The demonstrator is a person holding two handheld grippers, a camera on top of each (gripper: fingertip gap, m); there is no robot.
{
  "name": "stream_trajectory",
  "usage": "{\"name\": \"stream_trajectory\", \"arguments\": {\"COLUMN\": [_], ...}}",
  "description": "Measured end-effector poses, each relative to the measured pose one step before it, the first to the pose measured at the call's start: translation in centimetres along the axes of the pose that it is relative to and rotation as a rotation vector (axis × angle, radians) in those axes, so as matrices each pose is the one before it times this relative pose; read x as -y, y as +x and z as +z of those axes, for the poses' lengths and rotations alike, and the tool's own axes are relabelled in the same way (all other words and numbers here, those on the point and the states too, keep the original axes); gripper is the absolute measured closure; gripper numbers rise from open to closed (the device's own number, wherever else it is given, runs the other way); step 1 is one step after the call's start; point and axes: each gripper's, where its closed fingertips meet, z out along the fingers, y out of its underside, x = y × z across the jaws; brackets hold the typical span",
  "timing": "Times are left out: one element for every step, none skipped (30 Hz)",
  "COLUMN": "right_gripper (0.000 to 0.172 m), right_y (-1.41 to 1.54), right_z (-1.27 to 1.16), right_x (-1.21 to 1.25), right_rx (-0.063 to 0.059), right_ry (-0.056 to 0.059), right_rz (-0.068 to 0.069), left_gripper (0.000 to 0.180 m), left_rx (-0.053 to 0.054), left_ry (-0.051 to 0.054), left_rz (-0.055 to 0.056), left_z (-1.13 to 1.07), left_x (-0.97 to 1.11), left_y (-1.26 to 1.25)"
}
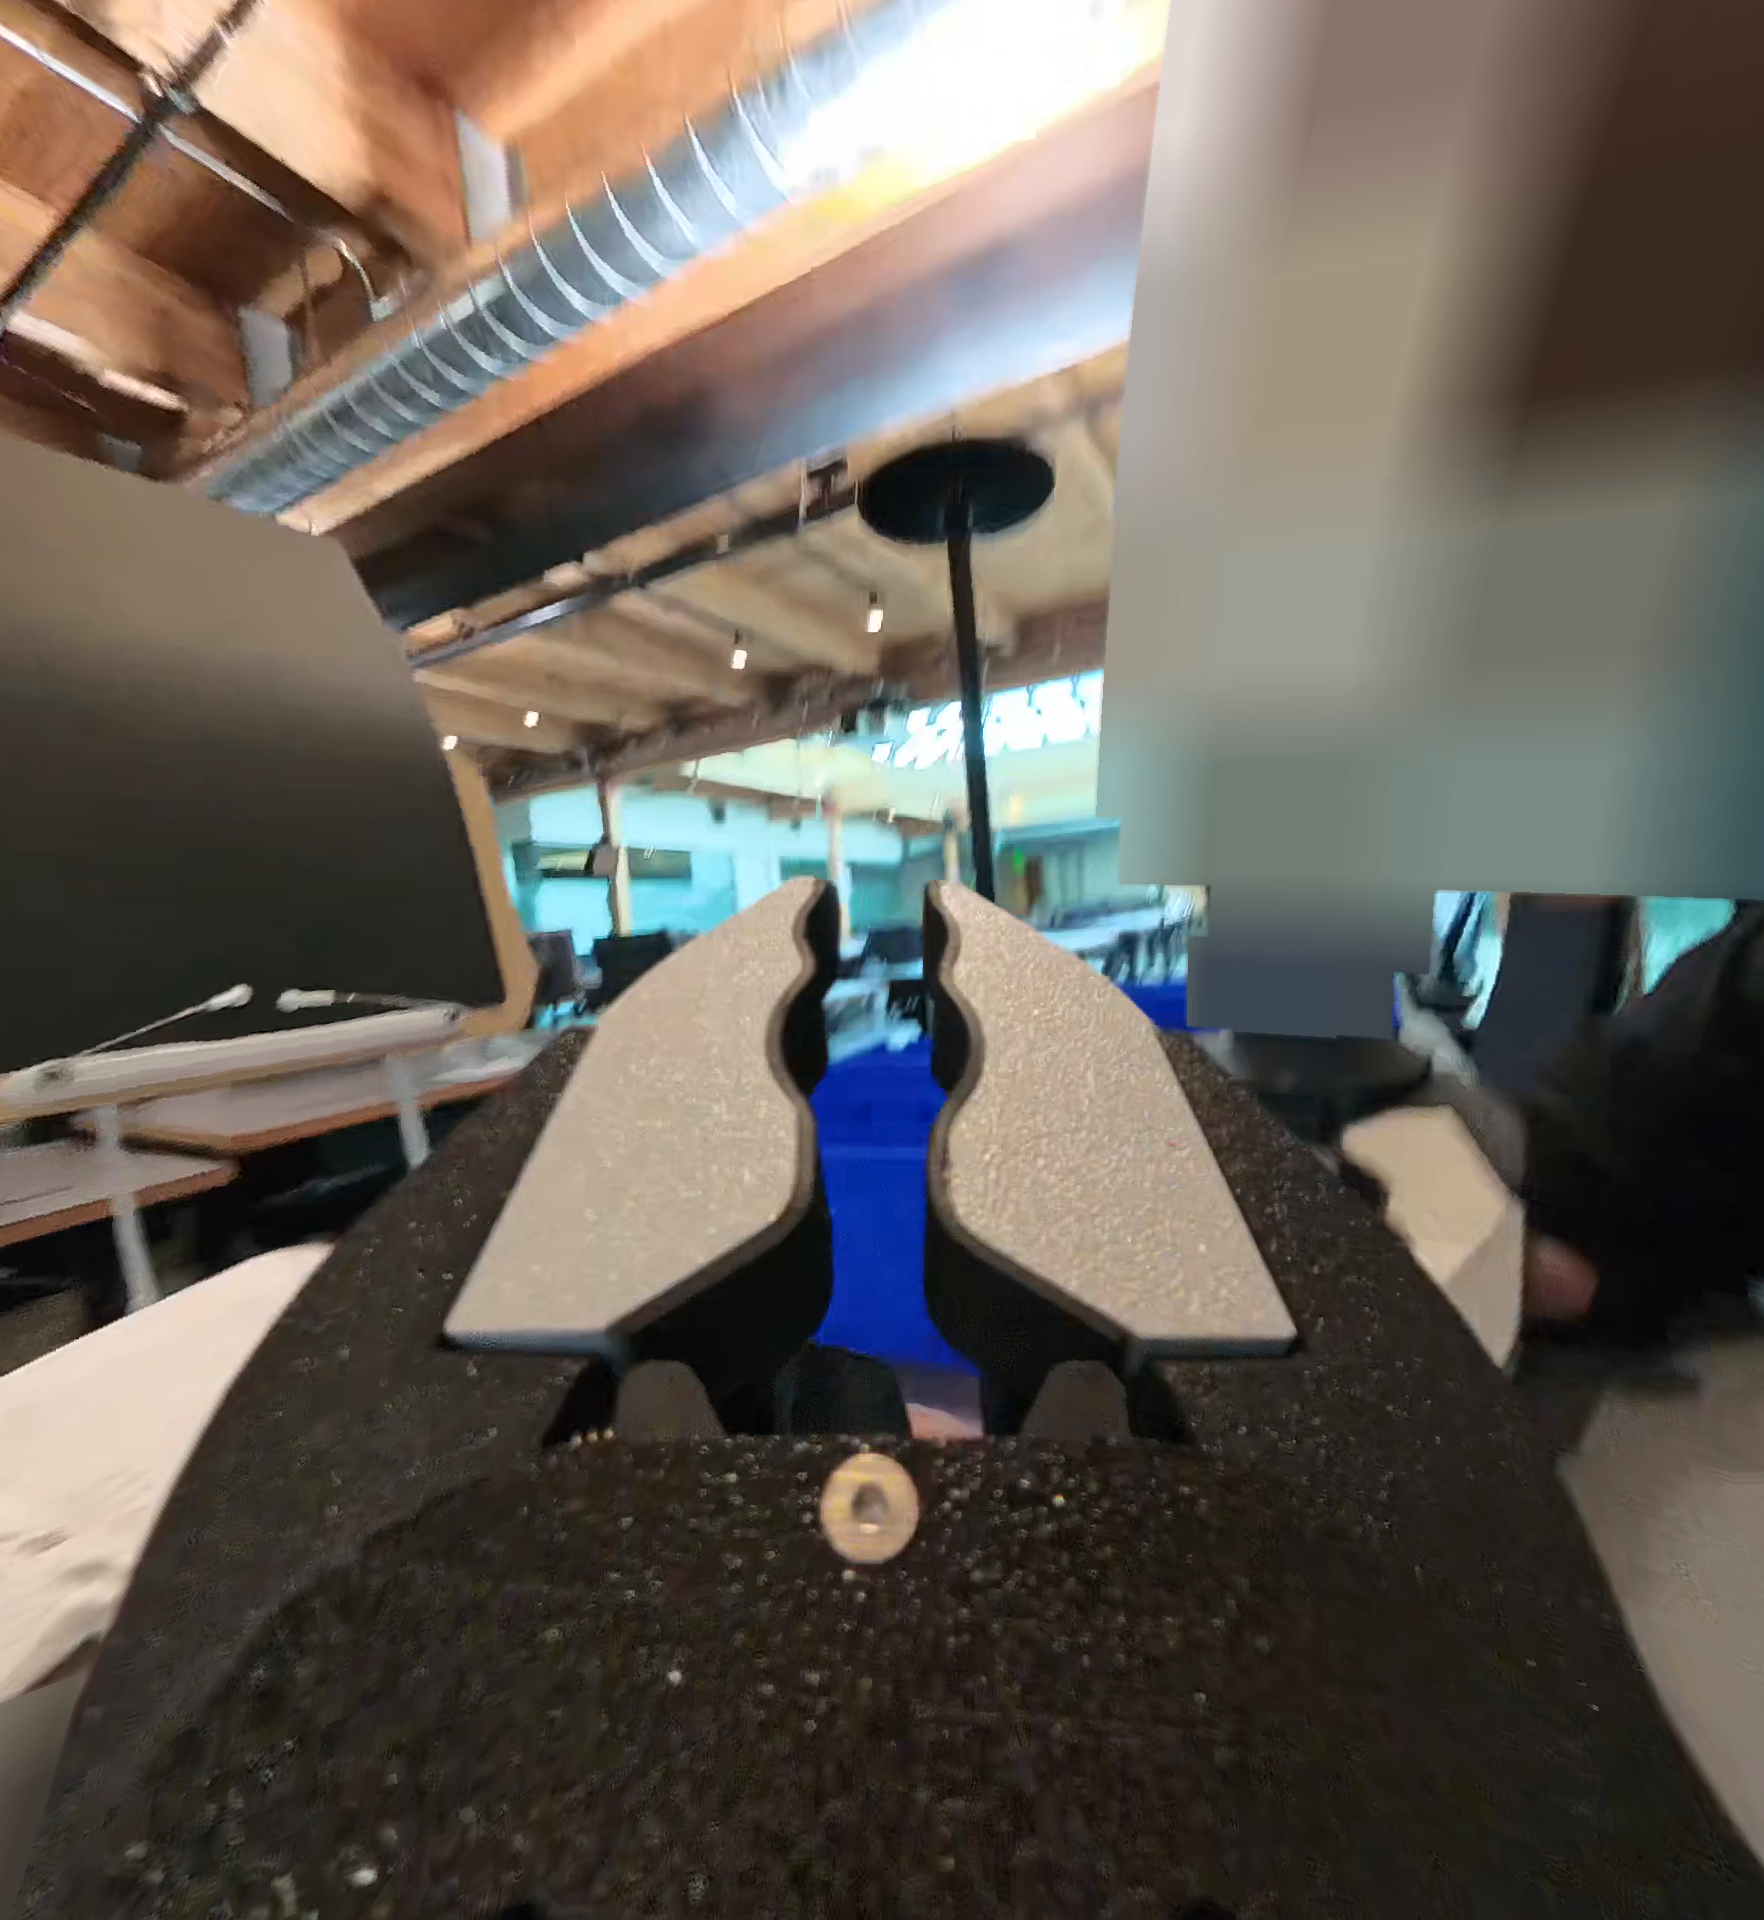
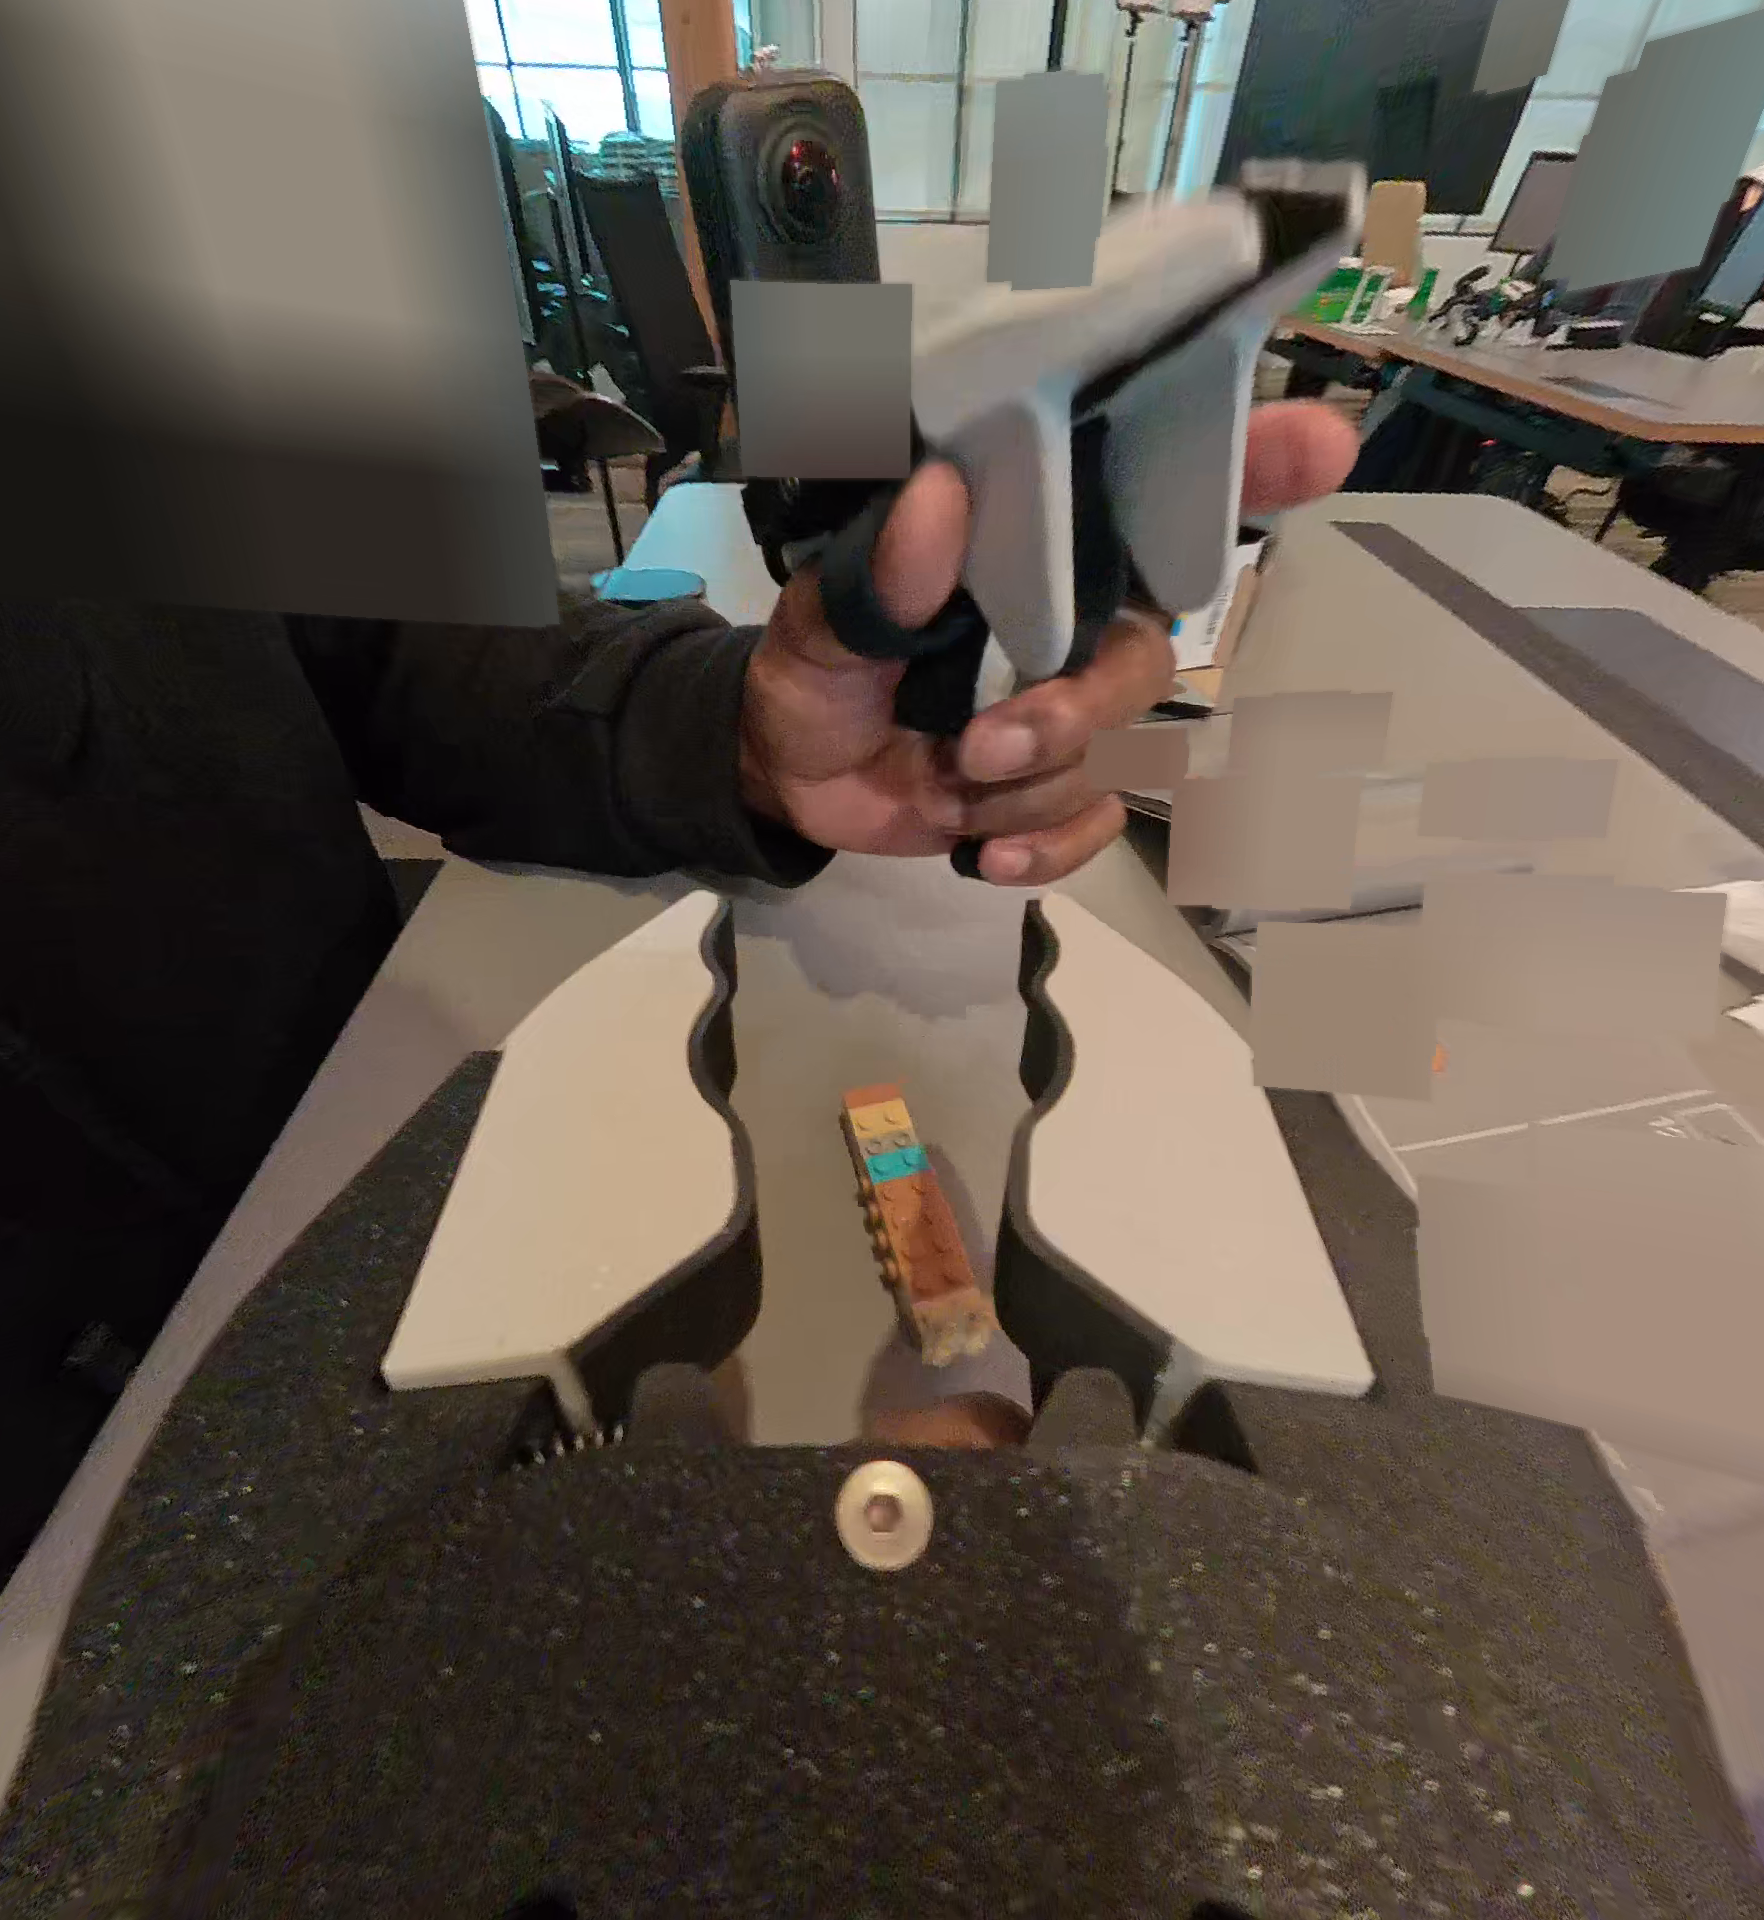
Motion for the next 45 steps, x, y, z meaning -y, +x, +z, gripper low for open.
{"name": "stream_trajectory", "arguments": {"right_gripper": [0.122,0.124,0.126,0.129,0.132,0.135,0.138,0.140,0.141,0.141,0.140,0.140,0.140,0.138,0.138,0.138,0.138,0.139,0.140,0.140,0.141,0.141,0.141,0.141,0.141,0.141,0.140,0.139,0.137,0.137,0.137,0.137,0.139,0.139,0.139,0.139,0.139,0.139,0.139,0.139,0.139,0.139,0.139,0.139,0.139], "right_y": [0.236,0.397,0.800,1.412,1.954,2.317,2.572,2.552,2.512,2.595,2.568,2.059,1.574,1.234,1.067,0.928,0.973,0.841,0.487,0.211,-0.005,0.029,0.231,0.280,0.104,0.032,0.034,0.065,0.169,0.120,-0.063,-0.098,-0.085,-0.010,0.020,0.001,0.010,0.021,0.048,0.052,0.042,0.047,0.066,0.008,-0.081], "right_z": [-0.564,-0.707,-0.963,-1.315,-1.616,-1.716,-1.545,-1.101,-0.534,0.106,0.720,1.267,1.595,1.726,1.683,1.569,1.417,1.243,1.076,0.914,0.760,0.642,0.541,0.474,0.421,0.343,0.305,0.301,0.264,0.168,0.113,0.136,0.103,0.016,0.006,-0.007,-0.005,-0.026,-0.053,-0.140,-0.284,-0.461,-0.614,-0.757,-0.878], "right_x": [0.121,0.111,0.101,0.031,-0.116,-0.356,-0.651,-1.109,-1.677,-2.052,-2.128,-2.102,-1.953,-1.575,-1.027,-0.668,-0.410,-0.232,-0.123,-0.028,0.037,0.012,-0.098,-0.196,-0.192,-0.144,-0.172,-0.216,-0.094,0.157,0.196,0.077,0.088,0.056,0.013,-0.007,-0.016,-0.081,-0.179,-0.168,-0.061,0.085,0.206,0.269,0.354], "right_rx": [-0.0176,-0.0196,-0.0344,-0.0588,-0.0692,-0.0628,-0.0496,-0.0221,-0.0025,-0.0004,-0.0008,0.0238,0.0463,0.0544,0.0473,0.0359,0.0138,0.0073,0.0175,0.0255,0.0340,0.0269,0.0112,0.0064,0.0126,0.0131,0.0091,0.0058,-0.0037,-0.0040,0.0063,0.0065,0.0041,-0.0008,-0.0023,-0.0027,-0.0042,-0.0060,-0.0096,-0.0107,-0.0095,-0.0104,-0.0127,-0.0130,-0.0148], "right_ry": [-0.0142,-0.0257,-0.0384,-0.0510,-0.0593,-0.0612,-0.0613,-0.0736,-0.0935,-0.1023,-0.0941,-0.0891,-0.0886,-0.0828,-0.0672,-0.0587,-0.0536,-0.0454,-0.0364,-0.0234,-0.0115,-0.0047,-0.0052,-0.0080,-0.0053,-0.0019,-0.0058,-0.0101,-0.0052,0.0086,0.0079,-0.0009,-0.0005,-0.0013,-0.0027,-0.0024,-0.0016,-0.0035,-0.0072,-0.0042,0.0052,0.0159,0.0235,0.0275,0.0307], "right_rz": [-0.0197,-0.0262,-0.0384,-0.0533,-0.0654,-0.0605,-0.0394,-0.0262,-0.0302,-0.0382,-0.0382,-0.0247,-0.0015,0.0103,0.0130,0.0091,0.0051,0.0062,0.0067,0.0103,0.0133,0.0135,0.0140,0.0143,0.0108,0.0075,0.0068,0.0058,0.0027,0.0021,0.0041,0.0029,-0.0008,0.0005,0.0014,0.0021,0.0021,0.0009,-0.0018,-0.0029,-0.0004,0.0038,0.0074,0.0093,0.0083], "left_gripper": [0.166,0.166,0.166,0.166,0.166,0.166,0.166,0.166,0.166,0.166,0.166,0.166,0.166,0.166,0.166,0.166,0.166,0.166,0.166,0.166,0.166,0.166,0.166,0.166,0.166,0.166,0.166,0.166,0.166,0.166,0.166,0.166,0.166,0.166,0.166,0.166,0.166,0.166,0.166,0.166,0.166,0.166,0.166,0.166,0.166], "left_rx": [0.0002,-0.0136,-0.0109,-0.0043,-0.0055,-0.0071,-0.0024,0.0012,-0.0019,-0.0079,-0.0091,-0.0071,-0.0059,-0.0052,-0.0036,-0.0026,-0.0017,0.0025,0.0026,-0.0015,-0.0064,-0.0062,-0.0046,-0.0042,-0.0039,-0.0020,0.0004,0.0012,0.0022,0.0008,-0.0006,0.0008,0.0011,0.0000,-0.0007,-0.0007,-0.0008,-0.0004,0.0002,0.0004,-0.0001,0.0001,0.0004,-0.0001,-0.0002], "left_ry": [-0.0655,-0.0598,-0.0481,-0.0330,-0.0183,-0.0091,-0.0063,-0.0083,-0.0109,-0.0095,-0.0072,-0.0072,-0.0079,-0.0089,-0.0105,-0.0142,-0.0163,-0.0146,-0.0096,-0.0022,0.0024,0.0038,0.0022,0.0005,-0.0002,-0.0018,-0.0024,-0.0007,0.0024,0.0052,0.0057,0.0027,-0.0008,-0.0025,-0.0018,-0.0002,0.0005,-0.0008,0.0002,0.0019,0.0017,0.0011,0.0003,-0.0003,-0.0013], "left_rz": [0.0258,0.0072,0.0008,-0.0008,-0.0051,-0.0074,-0.0056,-0.0025,0.0003,0.0026,0.0050,0.0068,0.0094,0.0141,0.0190,0.0223,0.0245,0.0213,0.0112,-0.0005,-0.0068,-0.0061,-0.0042,-0.0041,-0.0041,-0.0022,0.0000,-0.0008,-0.0042,-0.0073,-0.0068,-0.0036,-0.0002,0.0010,0.0005,0.0007,0.0022,0.0026,0.0021,0.0010,-0.0002,-0.0007,-0.0010,-0.0009,0.0007], "left_z": [-0.015,0.097,0.127,0.104,0.084,0.046,0.043,0.050,0.071,0.071,0.091,0.085,0.070,0.057,0.021,0.005,-0.021,-0.029,-0.025,-0.010,0.013,0.027,0.016,0.002,-0.026,-0.040,-0.036,-0.041,-0.034,-0.010,-0.017,-0.010,0.000,0.018,0.014,0.018,-0.004,0.000,-0.004,-0.019,-0.001,-0.008,-0.004,0.002,-0.015], "left_x": [-0.932,-0.869,-0.776,-0.635,-0.466,-0.351,-0.292,-0.274,-0.241,-0.182,-0.134,-0.156,-0.164,-0.203,-0.245,-0.336,-0.370,-0.354,-0.262,-0.108,0.007,0.049,0.031,0.000,-0.025,-0.065,-0.083,-0.043,0.035,0.097,0.099,0.044,-0.033,-0.057,-0.044,-0.011,0.018,0.019,0.031,0.069,0.066,0.039,0.025,0.018,0.006], "left_y": [-0.101,0.053,0.011,-0.057,-0.030,0.006,-0.054,-0.068,-0.016,0.091,0.146,0.149,0.175,0.198,0.198,0.191,0.170,0.105,0.073,0.085,0.116,0.083,0.058,0.055,0.056,0.022,-0.013,-0.042,-0.059,-0.044,-0.018,-0.016,-0.019,0.007,0.030,0.026,0.045,0.032,0.018,0.021,0.004,0.010,-0.003,0.013,0.003]}}
